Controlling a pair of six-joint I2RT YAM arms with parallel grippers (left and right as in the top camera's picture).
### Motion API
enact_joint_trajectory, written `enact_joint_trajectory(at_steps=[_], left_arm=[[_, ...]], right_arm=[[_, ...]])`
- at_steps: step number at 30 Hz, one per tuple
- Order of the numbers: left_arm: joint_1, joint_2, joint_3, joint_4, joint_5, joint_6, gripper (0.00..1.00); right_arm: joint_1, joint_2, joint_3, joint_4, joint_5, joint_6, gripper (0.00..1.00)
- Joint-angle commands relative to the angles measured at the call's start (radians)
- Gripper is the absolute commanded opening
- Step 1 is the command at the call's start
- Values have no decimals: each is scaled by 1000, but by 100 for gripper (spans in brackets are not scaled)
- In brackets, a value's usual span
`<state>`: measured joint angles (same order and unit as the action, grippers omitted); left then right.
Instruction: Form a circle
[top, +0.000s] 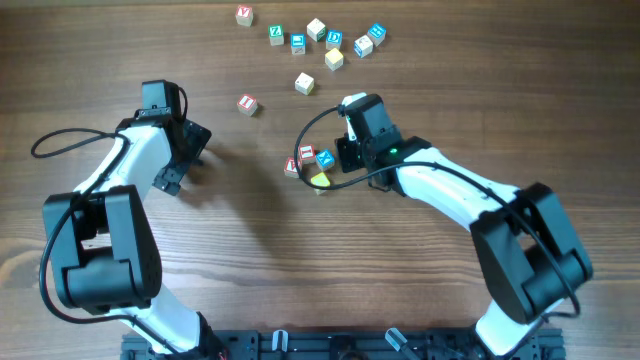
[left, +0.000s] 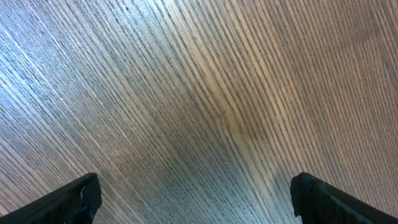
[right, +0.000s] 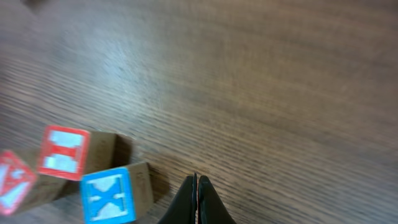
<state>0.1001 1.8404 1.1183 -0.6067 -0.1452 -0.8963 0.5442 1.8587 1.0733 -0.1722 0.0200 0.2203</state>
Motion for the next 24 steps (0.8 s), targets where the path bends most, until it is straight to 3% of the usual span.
enact_joint_trajectory(at_steps=[1,4,9,12,15,20,24], left_arm=[[3,11,-6,0,-13,-2,100],[3,11,-6,0,-13,-2,100],[3,11,-6,0,-13,-2,100],[3,11,-6,0,-13,-2,100],[3,11,-6,0,-13,-2,100],[3,11,-6,0,-13,-2,100],[3,11,-6,0,-13,-2,100]], right_arm=[[2,36,12,10,-6,19,4],[2,36,12,10,-76,19,5],[2,-21,14,-31,-84,20,15],[2,-147,15,-39,-97,41,4],[3,-216,15,-108,-149,42,4],[32,-170,11,-266,-225,33,4],[109,-88,-12,-264,-224,-11,4]])
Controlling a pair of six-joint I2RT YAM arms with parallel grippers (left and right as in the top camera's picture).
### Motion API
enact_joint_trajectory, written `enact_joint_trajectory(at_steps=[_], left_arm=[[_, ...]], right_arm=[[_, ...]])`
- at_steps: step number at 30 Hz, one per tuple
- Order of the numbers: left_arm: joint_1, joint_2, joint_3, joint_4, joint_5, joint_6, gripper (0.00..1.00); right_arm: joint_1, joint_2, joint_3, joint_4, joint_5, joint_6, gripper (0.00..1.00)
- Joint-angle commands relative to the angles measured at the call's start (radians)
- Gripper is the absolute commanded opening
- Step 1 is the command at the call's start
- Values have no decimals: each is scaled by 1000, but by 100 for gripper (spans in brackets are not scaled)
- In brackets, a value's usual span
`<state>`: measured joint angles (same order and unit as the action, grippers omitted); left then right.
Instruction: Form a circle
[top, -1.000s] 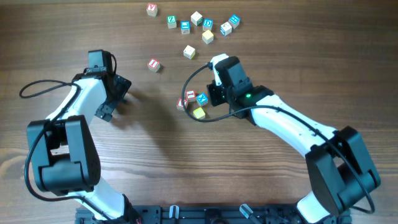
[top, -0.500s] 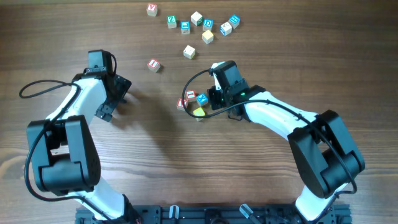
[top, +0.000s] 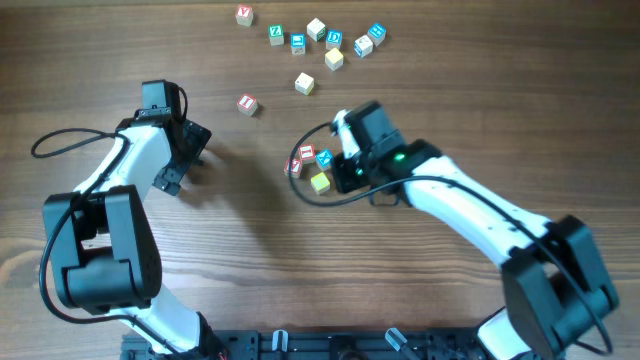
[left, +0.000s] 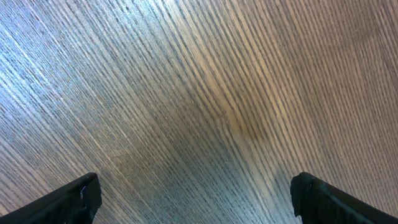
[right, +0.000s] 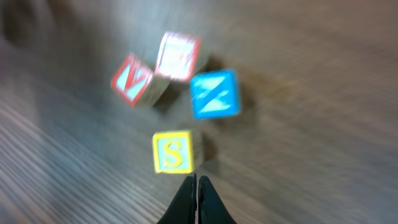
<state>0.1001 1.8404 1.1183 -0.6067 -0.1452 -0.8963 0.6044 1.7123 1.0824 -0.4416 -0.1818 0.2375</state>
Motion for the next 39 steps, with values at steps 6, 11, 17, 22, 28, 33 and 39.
enact_joint_trajectory(at_steps=[6,11,17,22,28,33,39], left_arm=[[3,11,-6,0,-13,-2,100],[3,11,-6,0,-13,-2,100],[3,11,-6,0,-13,-2,100],[3,11,-6,0,-13,-2,100],[3,11,-6,0,-13,-2,100],[3,11,-6,0,-13,-2,100],[3,11,-6,0,-13,-2,100]], right_arm=[[92,124,-23,37,36,-28,4],[92,130,-23,49,86,-28,4],[92,130,-23,70,108,-28,4],[92,127,-21,50,108,-28,4],[92,54,103,-26,107,-44,4],[92,77,104,3,103,-81,4],[92,172,100,59,25,-106,4]])
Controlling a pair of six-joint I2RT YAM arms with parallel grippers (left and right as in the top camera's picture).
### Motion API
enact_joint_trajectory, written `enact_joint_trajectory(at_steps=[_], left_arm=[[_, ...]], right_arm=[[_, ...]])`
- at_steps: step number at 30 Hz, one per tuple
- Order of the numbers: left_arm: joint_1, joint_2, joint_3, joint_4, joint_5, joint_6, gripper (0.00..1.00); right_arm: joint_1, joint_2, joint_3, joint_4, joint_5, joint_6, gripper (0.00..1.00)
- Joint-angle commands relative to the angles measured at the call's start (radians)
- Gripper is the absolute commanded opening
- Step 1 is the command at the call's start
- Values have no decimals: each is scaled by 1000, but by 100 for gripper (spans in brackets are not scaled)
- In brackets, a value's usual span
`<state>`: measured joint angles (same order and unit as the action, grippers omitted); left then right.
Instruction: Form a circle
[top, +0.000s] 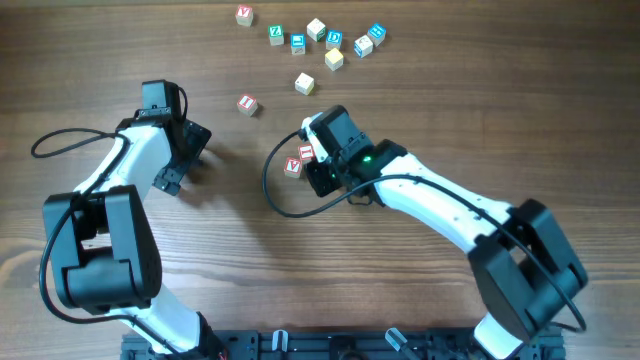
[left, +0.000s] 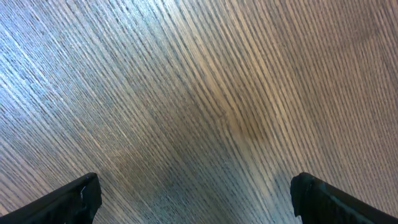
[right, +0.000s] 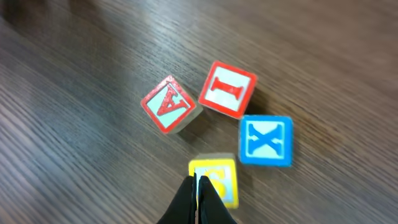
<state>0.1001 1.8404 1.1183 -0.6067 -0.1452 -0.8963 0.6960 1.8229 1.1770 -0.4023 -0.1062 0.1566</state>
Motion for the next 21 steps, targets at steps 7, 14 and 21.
enact_joint_trajectory(at_steps=[7,14,21], left_arm=[[3,11,-6,0,-13,-2,100],[3,11,-6,0,-13,-2,100],[3,11,-6,0,-13,-2,100]], right_arm=[[0,100,5,6,-39,-38,4],[0,100,5,-26,-39,-38,5],[0,100,5,-37,-17,-50,6]])
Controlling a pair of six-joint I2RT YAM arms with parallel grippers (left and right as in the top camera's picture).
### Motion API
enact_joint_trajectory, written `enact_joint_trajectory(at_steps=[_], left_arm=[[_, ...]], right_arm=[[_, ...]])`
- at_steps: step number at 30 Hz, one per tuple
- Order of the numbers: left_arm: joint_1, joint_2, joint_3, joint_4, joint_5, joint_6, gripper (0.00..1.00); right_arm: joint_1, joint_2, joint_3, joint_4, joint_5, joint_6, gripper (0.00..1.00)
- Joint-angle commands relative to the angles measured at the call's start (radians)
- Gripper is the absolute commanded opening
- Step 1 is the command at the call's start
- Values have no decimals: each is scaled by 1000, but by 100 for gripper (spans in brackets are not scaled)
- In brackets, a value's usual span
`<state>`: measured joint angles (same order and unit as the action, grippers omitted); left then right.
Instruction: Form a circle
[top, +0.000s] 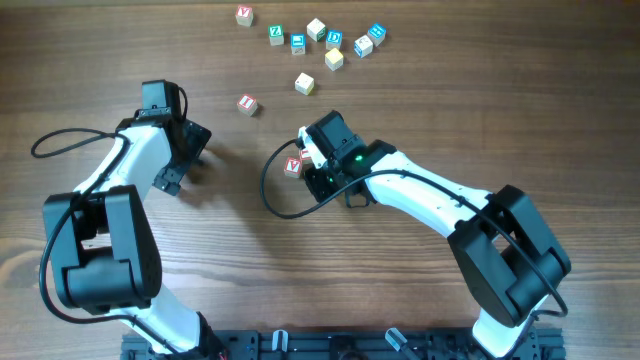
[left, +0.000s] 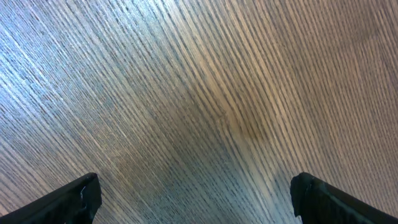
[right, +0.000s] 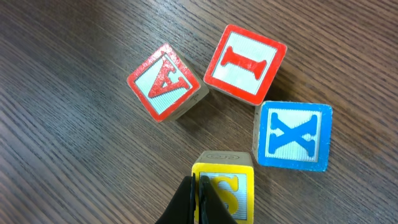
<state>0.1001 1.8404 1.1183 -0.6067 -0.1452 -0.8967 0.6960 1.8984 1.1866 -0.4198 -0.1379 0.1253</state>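
Observation:
Four lettered blocks sit close together in the right wrist view: a red A block, a red I block, a blue X block and a yellow S block. My right gripper is shut, its tips over the left part of the S block's top face. In the overhead view the right gripper covers most of this cluster, and only the A block shows clearly. My left gripper stands open over bare wood at the left, nothing between its fingers.
Several loose blocks lie scattered at the back of the table. A red block and a cream block lie alone between them and the cluster. The right arm's cable loops beside the cluster.
My right gripper, still shut, has come lower and a little further left over the cluster, so the four blocks look larger. The blocks and the left arm have not moved.
First my shut right gripper was low beside the X block, to the right of the cluster. Then it stood higher with all four blocks in view. After that its tips were over the S block, and they are closer over it now. The left arm stayed still.

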Motion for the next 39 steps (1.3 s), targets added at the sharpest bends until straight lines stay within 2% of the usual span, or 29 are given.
enact_joint_trajectory(at_steps=[1,16,32,39], left_arm=[[3,11,-6,0,-13,-2,100],[3,11,-6,0,-13,-2,100],[3,11,-6,0,-13,-2,100],[3,11,-6,0,-13,-2,100]], right_arm=[[0,24,-4,-19,14,-18,6],[0,24,-4,-38,27,-21,6],[0,-57,117,87,53,-47,4],[0,-56,116,68,56,-46,4]])
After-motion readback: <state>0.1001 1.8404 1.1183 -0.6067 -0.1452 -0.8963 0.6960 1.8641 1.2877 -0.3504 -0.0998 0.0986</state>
